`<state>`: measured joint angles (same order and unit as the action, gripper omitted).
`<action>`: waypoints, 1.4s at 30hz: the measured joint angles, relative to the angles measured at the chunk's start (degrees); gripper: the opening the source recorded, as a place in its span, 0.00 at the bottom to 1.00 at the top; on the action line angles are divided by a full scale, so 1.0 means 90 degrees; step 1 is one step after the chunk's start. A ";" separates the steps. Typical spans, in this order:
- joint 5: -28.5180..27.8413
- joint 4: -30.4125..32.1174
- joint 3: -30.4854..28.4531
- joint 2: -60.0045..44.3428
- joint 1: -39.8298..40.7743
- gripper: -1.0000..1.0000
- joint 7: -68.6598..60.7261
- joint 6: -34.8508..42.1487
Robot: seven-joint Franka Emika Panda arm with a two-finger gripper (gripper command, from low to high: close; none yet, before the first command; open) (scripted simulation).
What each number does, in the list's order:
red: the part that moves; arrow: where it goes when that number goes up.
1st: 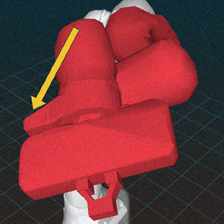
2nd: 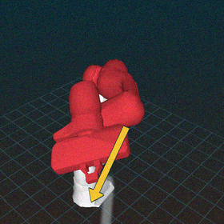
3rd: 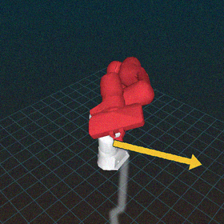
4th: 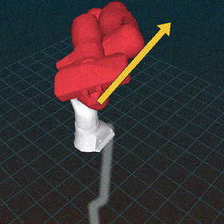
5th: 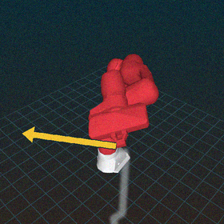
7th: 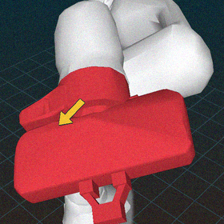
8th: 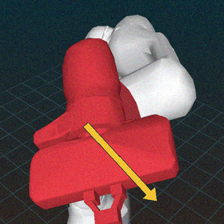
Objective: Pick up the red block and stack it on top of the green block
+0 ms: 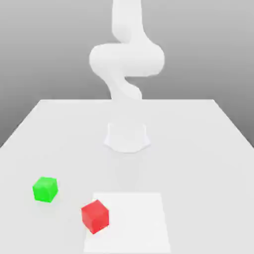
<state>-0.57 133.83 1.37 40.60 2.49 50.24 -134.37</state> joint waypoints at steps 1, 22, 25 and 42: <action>-0.0029 0.0098 0.0063 -0.0251 0.0118 0.50 0.0214 -0.0125; -0.0128 0.1949 0.0344 -0.5098 0.1454 0.50 0.3928 -0.2583; -0.0207 0.1904 0.0281 -0.5782 0.1417 0.50 0.4074 -0.3130; -0.0020 0.2056 0.0216 -0.5096 0.1527 0.00 0.4166 -0.2591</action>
<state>-0.75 152.34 3.31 -5.27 16.23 87.74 -157.69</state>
